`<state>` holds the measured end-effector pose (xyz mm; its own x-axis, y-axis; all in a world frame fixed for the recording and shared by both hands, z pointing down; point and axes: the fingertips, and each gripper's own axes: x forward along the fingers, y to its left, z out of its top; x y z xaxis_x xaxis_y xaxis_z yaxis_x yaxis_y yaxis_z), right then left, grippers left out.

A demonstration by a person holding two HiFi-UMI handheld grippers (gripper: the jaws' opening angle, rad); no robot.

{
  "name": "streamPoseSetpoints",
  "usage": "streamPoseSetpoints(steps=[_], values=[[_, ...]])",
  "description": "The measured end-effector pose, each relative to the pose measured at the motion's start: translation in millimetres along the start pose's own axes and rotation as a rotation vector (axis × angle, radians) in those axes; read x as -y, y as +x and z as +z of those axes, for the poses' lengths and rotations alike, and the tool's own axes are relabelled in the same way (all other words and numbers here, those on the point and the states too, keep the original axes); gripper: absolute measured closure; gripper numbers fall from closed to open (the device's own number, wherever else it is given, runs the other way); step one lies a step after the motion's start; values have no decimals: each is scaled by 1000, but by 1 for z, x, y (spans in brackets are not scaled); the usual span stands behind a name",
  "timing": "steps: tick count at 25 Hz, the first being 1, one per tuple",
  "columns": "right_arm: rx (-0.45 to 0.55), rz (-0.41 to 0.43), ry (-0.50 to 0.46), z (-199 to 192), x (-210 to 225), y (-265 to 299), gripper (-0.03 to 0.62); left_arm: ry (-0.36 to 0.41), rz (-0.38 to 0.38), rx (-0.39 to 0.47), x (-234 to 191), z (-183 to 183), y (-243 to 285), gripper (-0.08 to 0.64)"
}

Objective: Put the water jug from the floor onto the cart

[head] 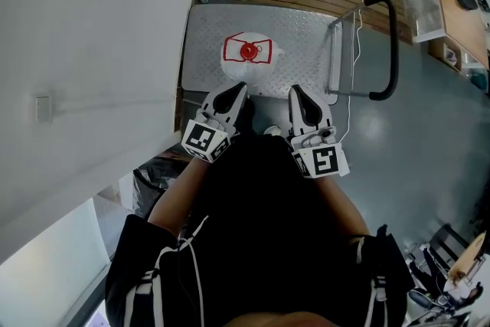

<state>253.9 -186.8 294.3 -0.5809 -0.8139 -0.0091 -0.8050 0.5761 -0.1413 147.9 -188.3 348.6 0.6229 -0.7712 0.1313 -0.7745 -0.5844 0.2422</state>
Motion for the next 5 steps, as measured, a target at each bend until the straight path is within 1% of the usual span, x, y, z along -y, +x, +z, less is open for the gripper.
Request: streamPoseSetpoints(steps=[5], values=[[7, -12, -13, 4, 7, -18, 574, -36, 16, 24, 19, 7, 4, 541]])
